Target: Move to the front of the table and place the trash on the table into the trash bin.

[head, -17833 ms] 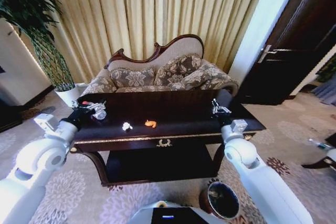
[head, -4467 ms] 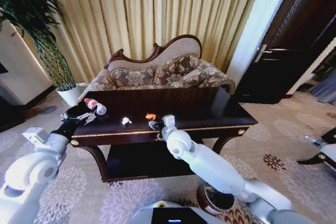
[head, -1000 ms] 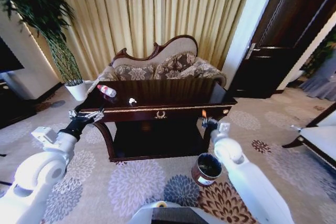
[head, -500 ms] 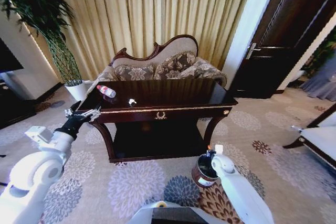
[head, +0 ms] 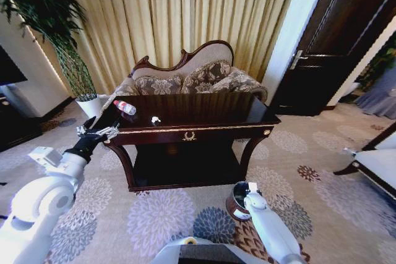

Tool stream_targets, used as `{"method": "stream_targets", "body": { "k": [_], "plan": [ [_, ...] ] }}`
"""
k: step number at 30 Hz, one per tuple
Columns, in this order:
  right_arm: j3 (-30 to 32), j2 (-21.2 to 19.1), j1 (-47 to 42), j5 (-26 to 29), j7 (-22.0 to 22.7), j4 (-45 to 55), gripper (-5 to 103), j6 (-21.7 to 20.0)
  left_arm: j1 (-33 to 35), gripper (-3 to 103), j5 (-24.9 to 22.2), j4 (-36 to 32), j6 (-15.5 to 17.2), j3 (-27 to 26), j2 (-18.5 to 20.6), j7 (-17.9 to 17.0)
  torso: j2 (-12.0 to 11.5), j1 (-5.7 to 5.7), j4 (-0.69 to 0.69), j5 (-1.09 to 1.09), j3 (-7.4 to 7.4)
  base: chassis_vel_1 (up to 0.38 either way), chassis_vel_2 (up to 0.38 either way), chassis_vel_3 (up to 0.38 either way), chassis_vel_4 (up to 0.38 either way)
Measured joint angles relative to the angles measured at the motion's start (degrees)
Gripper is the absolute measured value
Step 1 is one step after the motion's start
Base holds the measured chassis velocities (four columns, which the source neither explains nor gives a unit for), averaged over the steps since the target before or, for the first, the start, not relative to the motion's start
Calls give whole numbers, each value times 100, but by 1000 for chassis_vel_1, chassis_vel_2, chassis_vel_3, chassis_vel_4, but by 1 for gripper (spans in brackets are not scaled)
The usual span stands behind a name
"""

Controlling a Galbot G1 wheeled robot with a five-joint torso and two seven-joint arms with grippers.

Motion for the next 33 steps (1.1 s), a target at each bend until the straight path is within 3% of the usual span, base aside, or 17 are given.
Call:
{"method": "stream_targets", "body": {
  "k": [7, 11, 13, 14, 17, 18, 21, 22, 25, 29, 33],
  "plan": [
    [-8, -94, -12, -139, -74, 87, 39, 41, 19, 100, -9, -40, -7, -14, 8, 22, 0, 0, -1, 0, 0, 0, 0, 0, 0],
    [-3, -135, -11, -130, -69, 106, 44, 79, 18, 100, -9, -49, -7, -6, 8, 25, 0, 0, -1, 0, 0, 0, 0, 0, 0],
    [16, -187, -40, -50, -50, 254, 55, 354, 21, 100, -13, -55, -7, -6, 13, 29, 0, 0, -1, 1, 0, 0, 0, 0, 0],
    [16, -187, -40, -50, -50, 254, 55, 354, 21, 100, -13, -55, -7, -6, 13, 29, 0, 0, -1, 1, 0, 0, 0, 0, 0],
    [2, -383, -345, 291, -166, 1386, 72, 1162, 22, 100, -35, -67, -7, -16, 20, 32, 0, 0, -1, -1, 0, 0, 0, 0, 0],
    [2, -383, -345, 291, -166, 1386, 72, 1162, 22, 100, -35, -67, -7, -16, 20, 32, 0, 0, -1, -1, 0, 0, 0, 0, 0],
    [20, -526, -662, 395, -392, 2651, 88, 1682, 25, 100, -34, -69, -32, 8, 18, 37, 0, 0, 0, 0, 0, 0, 0, 0, 0],
    [20, -526, -662, 395, -392, 2651, 88, 1682, 25, 100, -34, -69, -32, 8, 18, 37, 0, 0, 0, 0, 0, 0, 0, 0, 0],
    [-75, -676, -1017, 514, -775, 4013, 99, 1949, 17, 100, 35, -2, -86, 116, -3, 54, 0, 0, -1, -1, 0, 0, 0, 0, 0],
    [-246, -719, -1192, 701, -1034, 5100, 100, 2005, -51, 100, 50, 42, -101, 184, -4, 59, 0, 0, -1, 0, -1, 0, 0, 0, 0],
    [-392, -684, -1114, 884, -1091, 5585, 100, 1973, -134, 100, 51, 78, -102, 225, 1, 56, 1, 0, 0, -1, -1, 0, 0, 0, 0]
  ]
}}
